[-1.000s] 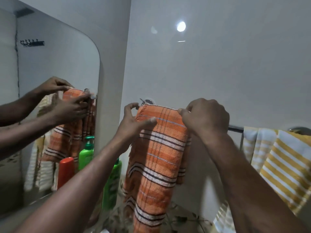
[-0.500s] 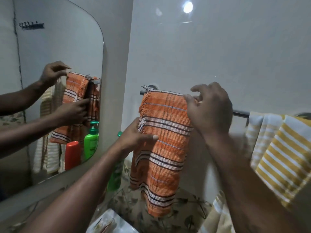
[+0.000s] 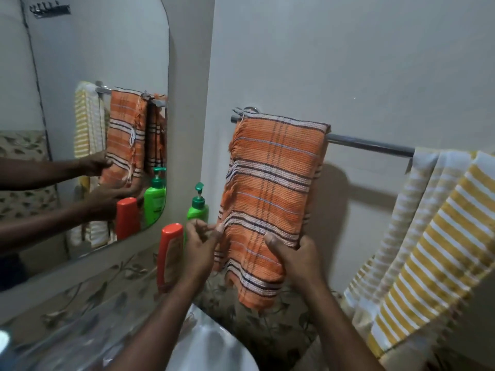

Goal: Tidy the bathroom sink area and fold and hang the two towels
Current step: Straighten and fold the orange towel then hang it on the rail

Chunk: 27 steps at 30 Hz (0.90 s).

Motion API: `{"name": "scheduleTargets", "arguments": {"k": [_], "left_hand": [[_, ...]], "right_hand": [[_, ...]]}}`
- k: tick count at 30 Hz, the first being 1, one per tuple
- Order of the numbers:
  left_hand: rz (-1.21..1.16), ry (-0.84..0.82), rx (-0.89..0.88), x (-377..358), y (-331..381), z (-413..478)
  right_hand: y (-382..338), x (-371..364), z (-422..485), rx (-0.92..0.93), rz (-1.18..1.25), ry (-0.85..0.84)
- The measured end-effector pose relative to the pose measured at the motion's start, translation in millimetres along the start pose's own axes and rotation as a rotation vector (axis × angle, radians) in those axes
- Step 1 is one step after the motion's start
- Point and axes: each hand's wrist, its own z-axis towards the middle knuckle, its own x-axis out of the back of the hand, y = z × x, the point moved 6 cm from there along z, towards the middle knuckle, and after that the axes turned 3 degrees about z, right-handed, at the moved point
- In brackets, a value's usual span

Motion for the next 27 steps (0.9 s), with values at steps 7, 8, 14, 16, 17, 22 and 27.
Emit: {"name": "scheduleTargets", "arguments": {"k": [7,8,14,16,17,22,27], "left_hand": [[0.040,-0.059,0.401,-21.4,-57.2,-55.4],[-0.037,-0.163,0.463,-30.7,-60.3,-60.4],[-0.326,-0.319,0.595,-46.0,-56.7,-63.9],[-0.416,-0.283,0.588,-42.4,-53.5,-61.7],[-0.462,-0.264,0.575,-40.0,-50.4,-61.2],[-0.637,-0.197,0.592,-30.0,-40.7,-64.6],[-0.613,-0.056,0.543,-17.9,-41.5,-80.0]], "right_hand": [[1.4,-10.0,1.4,-0.015,0.188,-0.093],[1.3,-10.9,1.6,-0.017,0.193,-0.091],[-4.5,-7.6,3.1,0.017,0.165,-0.042],[-6.2,-5.0,4.6,0.022,0.147,-0.027],[-6.7,-4.9,5.6,0.020,0.142,-0.024],[-7.6,-7.8,13.5,0.012,0.112,0.004],[-5.1,-6.3,16.4,0.038,0.129,0.025]]}}
